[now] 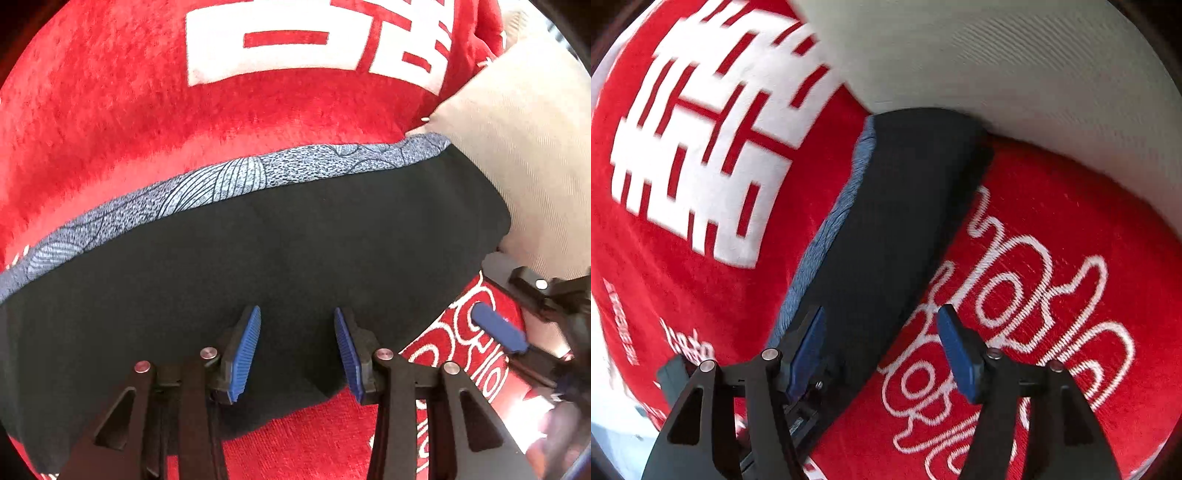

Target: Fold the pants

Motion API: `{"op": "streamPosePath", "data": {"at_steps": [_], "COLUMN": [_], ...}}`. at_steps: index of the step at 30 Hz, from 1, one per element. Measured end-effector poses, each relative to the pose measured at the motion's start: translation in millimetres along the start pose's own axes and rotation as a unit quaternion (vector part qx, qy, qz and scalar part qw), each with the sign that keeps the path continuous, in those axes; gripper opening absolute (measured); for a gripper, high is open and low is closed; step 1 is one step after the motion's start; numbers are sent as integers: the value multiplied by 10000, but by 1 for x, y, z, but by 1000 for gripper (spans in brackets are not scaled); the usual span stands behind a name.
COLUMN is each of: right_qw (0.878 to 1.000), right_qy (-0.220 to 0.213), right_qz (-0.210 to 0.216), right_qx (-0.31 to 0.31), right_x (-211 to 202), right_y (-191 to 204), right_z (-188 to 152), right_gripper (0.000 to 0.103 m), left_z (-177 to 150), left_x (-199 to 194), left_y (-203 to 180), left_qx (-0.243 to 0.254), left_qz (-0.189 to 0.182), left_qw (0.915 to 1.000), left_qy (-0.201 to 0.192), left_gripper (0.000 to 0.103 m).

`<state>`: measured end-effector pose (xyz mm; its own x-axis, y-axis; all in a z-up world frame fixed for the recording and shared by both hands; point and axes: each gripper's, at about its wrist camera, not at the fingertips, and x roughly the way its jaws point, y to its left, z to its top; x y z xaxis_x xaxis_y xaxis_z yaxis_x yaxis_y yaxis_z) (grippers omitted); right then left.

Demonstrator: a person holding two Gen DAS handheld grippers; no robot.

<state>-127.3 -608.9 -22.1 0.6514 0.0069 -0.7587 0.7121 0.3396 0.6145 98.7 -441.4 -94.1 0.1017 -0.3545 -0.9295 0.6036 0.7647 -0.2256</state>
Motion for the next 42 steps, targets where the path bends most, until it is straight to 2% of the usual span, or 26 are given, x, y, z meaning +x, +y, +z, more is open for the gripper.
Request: {"op": "streamPosePath", "data": {"at_steps": [4, 8, 11, 12, 13, 14, 16, 18, 20, 22, 26, 29, 31, 33, 35, 38, 39, 41, 42], "right_qw": [9969, 9962, 9962, 9969, 9981, 9990, 9990, 9957, 9858, 9713, 9373, 9161, 9037, 8885, 8672, 8257, 8038, 7743, 7543], "right_qy": [-253, -470, -539, -482, -386, -240, -222, -279, -334, -342, -254, -192, -131, -68, -31, 42, 78, 127, 175], "right_qz": [525, 687, 678, 624, 485, 365, 371, 282, 198, 150, 20, -57, -105, -166, -342, -690, -885, -1132, -1296], "right_qx": [535, 262, -45, -46, -15, 35, -110, -834, -1634, -2351, -3475, -4003, -4278, -4586, -4968, -5598, -5882, -6225, -6434], "right_x": [8, 20, 30, 35, 37, 42, 37, 27, 16, 10, 8, 9, 12, 12, 18, 35, 48, 62, 74], "right_y": [-21, -16, -4, 0, 1, 2, 10, 37, 69, 98, 144, 167, 185, 199, 215, 237, 244, 243, 241], "right_z": [10, 24, 34, 37, 39, 43, 46, 43, 35, 24, 0, -19, -31, -51, -75, -121, -145, -177, -199], "right_gripper": [66, 66, 65, 55, 23, 12, 12, 12, 12, 12, 12, 12, 12, 12, 12, 12, 13, 13, 15], "left_z": [2, 3, 8, 10, 12, 13, 9, -2, -3, -2, -10, -10, -13, -23, -34, -48, -57, -67, -75], "left_x": [1, -1, -11, -12, -11, -8, 10, 10, 8, 6, 0, -11, -29, -57, -82, -108, -112, -113, -113], "left_y": [6, 6, 8, 8, 9, 9, 4, -7, -4, 6, 14, 34, 55, 84, 115, 168, 188, 217, 233], "left_qx": [-56, -106, -220, -257, -295, -316, -156, 251, 96, -168, -66, -395, -633, -726, -773, -931, -1043, -1243, -1355], "left_qz": [-22, 43, 161, 232, 254, 245, 264, 514, 408, 141, -130, -543, -535, -381, -145, 357, 507, 752, 847], "left_qw": [10000, 9999, 9996, 9992, 9990, 9990, 9995, 9975, 9981, 9987, 9977, 9968, 9961, 9959, 9956, 9938, 9923, 9889, 9869], "left_qy": [59, 48, -114, -179, -213, -203, -57, -409, -447, -455, -669, -425, -304, -390, -503, -487, -427, -306, -233], "left_gripper": [44, 44, 44, 44, 44, 44, 44, 44, 44, 44, 44, 44, 44, 44, 44, 44, 44, 44, 44]}}
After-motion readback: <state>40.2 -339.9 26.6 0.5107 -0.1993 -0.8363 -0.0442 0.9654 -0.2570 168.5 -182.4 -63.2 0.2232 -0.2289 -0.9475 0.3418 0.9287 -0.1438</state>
